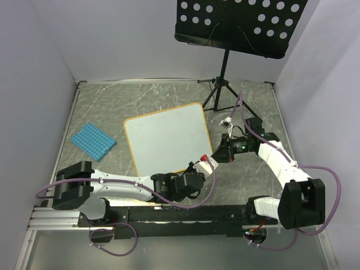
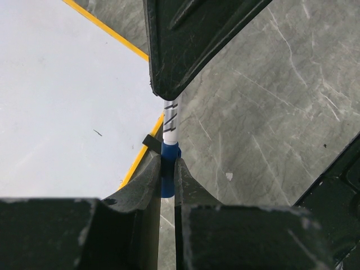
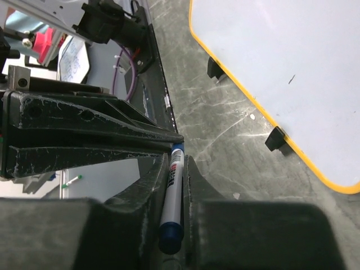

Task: Write a sentence on the whiteboard
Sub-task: Pass from the left arm to the right

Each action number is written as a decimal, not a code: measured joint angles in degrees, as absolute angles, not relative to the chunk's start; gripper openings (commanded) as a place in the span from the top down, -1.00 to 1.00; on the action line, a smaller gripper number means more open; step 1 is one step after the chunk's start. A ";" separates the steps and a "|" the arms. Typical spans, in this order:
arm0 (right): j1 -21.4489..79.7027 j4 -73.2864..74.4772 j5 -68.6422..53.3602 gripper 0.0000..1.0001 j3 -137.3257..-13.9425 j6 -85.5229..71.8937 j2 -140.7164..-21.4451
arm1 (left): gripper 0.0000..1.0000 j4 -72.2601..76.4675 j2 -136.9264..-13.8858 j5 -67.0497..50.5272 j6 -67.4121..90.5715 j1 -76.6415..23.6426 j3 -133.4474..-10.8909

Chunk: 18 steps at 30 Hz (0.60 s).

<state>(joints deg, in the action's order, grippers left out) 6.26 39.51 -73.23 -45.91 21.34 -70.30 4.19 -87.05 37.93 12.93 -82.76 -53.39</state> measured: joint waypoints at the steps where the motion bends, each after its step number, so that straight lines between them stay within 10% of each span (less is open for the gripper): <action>1: 6.24 39.79 -73.25 1.00 -45.98 21.65 -70.30 | 0.97 4.27 -87.05 37.98 12.93 -82.76 -53.39; 6: 6.24 40.29 -73.17 1.00 -46.22 22.22 -70.22 | 0.72 4.54 -87.05 37.98 13.08 -82.76 -53.36; 13: 5.69 40.05 -73.19 1.00 -46.22 21.96 -68.47 | -0.68 7.03 -83.90 36.67 16.67 -82.76 -48.90; 18: 5.26 39.57 -73.19 1.00 -46.22 21.39 -68.14 | -0.86 10.00 -75.48 33.69 21.50 -82.28 -41.85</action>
